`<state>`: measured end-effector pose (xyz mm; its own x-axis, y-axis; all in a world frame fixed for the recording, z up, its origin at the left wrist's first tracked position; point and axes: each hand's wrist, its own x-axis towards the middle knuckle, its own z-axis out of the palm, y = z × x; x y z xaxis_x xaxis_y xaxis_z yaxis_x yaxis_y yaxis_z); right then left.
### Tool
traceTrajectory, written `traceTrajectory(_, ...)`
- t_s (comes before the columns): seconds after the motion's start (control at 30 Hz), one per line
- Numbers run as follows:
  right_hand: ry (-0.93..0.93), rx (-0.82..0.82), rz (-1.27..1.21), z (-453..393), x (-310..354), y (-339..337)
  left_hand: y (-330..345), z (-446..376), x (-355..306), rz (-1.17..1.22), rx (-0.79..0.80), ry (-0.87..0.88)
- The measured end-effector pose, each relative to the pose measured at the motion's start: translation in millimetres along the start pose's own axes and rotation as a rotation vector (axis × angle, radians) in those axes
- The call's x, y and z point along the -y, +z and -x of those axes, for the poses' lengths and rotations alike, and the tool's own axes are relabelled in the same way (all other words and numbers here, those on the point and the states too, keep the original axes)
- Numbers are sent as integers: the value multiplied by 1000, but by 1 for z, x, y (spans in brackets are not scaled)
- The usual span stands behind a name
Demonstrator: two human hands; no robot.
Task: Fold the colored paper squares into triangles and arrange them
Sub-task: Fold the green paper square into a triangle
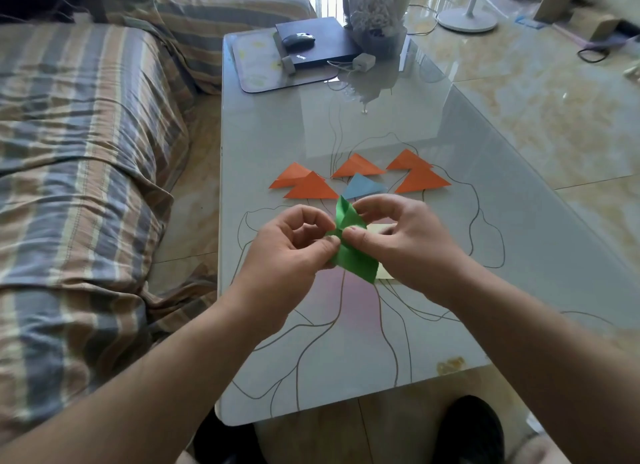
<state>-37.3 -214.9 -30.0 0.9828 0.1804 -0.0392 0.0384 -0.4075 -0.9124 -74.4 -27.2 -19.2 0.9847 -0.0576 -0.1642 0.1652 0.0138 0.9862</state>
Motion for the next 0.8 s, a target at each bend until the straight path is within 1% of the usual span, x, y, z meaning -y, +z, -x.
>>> traceTrajectory(0.03, -33, -13, 77, 0, 2, -2, 0, 0, 0, 20, -4, -11)
traceTrajectory(0.1, -144, -54, 307, 2, 3, -3, 1, -1, 0, 92, -20, -49)
traceTrajectory(0.13, -203, -73, 383, 4, 4, -3, 2, -1, 0, 140, -30, -70)
traceTrajectory(0.17, -241, -87, 408, 4, 4, -2, 2, -2, 0, 186, -39, -87)
traceTrajectory(0.27, -268, -182, 329, 3, 4, -2, 3, -5, -1, 279, -41, -109)
traceTrajectory(0.33, -223, -232, 215, 2, 4, -4, 4, -5, -1, 301, -48, -130)
traceTrajectory(0.37, -193, -231, 137, 2, 6, -6, 4, -5, -2, 295, -60, -146)
traceTrajectory(0.47, -161, -153, -24, 0, 7, -8, 3, -6, -2, 266, -100, -187)
traceTrajectory(0.53, -171, -67, -157, 0, 8, -10, 1, -8, -4, 295, -117, -202)
traceTrajectory(0.6, -126, 20, -228, 1, 11, -13, -2, -10, -7, 339, -112, -188)
traceTrajectory(0.7, -57, 150, -191, 0, 11, -24, -10, -12, -8, 321, -47, -108)
traceTrajectory(0.8, -74, 155, -87, 1, 7, -28, -15, -11, -8, 258, -4, -1)
